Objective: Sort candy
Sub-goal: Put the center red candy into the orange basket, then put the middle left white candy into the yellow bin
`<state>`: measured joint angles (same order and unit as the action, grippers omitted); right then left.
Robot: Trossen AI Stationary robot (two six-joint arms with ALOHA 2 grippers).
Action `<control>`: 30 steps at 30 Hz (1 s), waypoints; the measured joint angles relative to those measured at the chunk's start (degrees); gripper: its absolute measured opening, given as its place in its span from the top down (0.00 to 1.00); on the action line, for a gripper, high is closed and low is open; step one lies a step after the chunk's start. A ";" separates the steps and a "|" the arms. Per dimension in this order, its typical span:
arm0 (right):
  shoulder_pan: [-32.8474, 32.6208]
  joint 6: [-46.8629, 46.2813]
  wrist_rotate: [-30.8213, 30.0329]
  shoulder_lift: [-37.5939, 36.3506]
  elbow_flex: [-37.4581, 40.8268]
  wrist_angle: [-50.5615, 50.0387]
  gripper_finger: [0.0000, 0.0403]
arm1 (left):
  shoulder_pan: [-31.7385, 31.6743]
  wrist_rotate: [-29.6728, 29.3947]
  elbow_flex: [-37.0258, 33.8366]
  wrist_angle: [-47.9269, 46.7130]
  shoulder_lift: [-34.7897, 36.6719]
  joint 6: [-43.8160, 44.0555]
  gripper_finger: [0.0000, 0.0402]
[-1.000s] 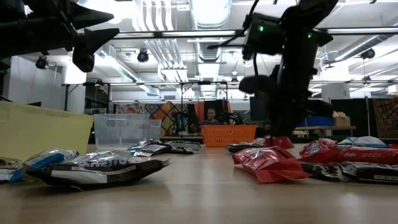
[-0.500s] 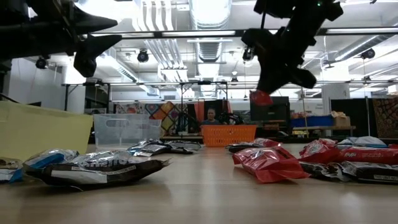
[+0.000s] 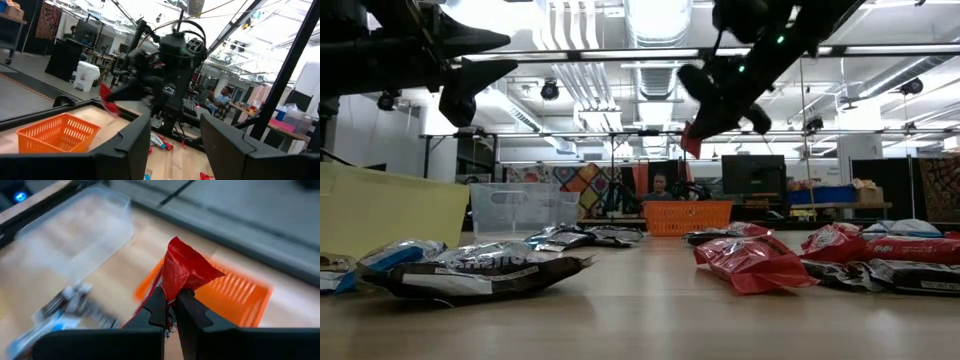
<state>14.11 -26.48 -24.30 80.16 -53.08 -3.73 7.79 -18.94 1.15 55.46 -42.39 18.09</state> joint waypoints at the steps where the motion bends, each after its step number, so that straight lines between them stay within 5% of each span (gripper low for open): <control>1: 0.85 1.13 -0.99 0.86 0.00 1.02 0.97 | -0.01 0.00 0.00 0.01 -0.04 0.00 0.61; 6: 3.95 3.07 -2.80 4.87 0.00 3.27 0.94 | 0.00 0.00 0.00 0.03 -0.42 0.42 0.61; 20: 5.31 2.49 -2.14 6.50 0.00 4.02 0.64 | -0.01 -0.02 0.00 0.00 -3.32 2.25 0.61; 30: 2.63 3.44 13.90 0.68 0.00 2.43 0.58 | 0.31 0.08 0.43 2.77 -9.56 3.72 0.61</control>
<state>16.74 -23.04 -10.40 80.84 -53.08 -1.30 8.10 -18.86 1.58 58.23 -51.95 21.80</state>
